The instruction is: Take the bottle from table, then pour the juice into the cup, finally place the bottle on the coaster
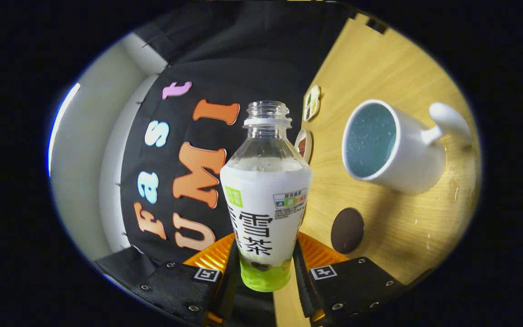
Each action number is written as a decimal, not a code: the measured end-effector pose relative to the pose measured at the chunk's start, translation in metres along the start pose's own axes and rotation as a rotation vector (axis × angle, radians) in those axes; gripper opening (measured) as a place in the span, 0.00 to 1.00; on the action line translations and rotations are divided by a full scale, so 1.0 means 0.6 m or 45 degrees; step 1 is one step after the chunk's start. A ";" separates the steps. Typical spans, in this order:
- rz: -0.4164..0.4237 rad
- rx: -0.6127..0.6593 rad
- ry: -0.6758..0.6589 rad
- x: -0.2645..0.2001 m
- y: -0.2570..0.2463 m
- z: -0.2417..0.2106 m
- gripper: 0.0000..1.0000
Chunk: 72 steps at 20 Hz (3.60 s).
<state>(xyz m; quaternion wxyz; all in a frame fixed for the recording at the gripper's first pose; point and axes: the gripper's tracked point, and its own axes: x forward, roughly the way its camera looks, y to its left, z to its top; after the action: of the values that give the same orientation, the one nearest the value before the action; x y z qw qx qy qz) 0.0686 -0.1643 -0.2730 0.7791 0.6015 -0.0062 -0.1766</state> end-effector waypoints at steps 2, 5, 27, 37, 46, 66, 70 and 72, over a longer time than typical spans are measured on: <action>-0.004 -0.230 -0.022 0.000 0.003 0.004 0.58; 0.066 -0.494 -0.044 -0.009 0.024 0.007 0.58; -0.155 -1.781 -0.039 0.076 -0.001 -0.012 0.58; -0.266 -1.703 0.125 0.118 -0.090 -0.029 0.61; -0.299 -1.649 0.113 0.115 -0.097 -0.031 0.80; 0.208 -1.535 -0.072 -0.147 0.286 -0.122 0.97; 0.327 -1.584 -0.014 -0.228 0.359 -0.165 0.97; 0.382 -1.579 -0.040 -0.263 0.393 -0.168 0.97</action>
<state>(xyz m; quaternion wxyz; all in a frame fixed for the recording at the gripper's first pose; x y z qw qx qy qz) 0.0062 0.0251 -0.0475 0.9986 0.0286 0.0015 -0.0453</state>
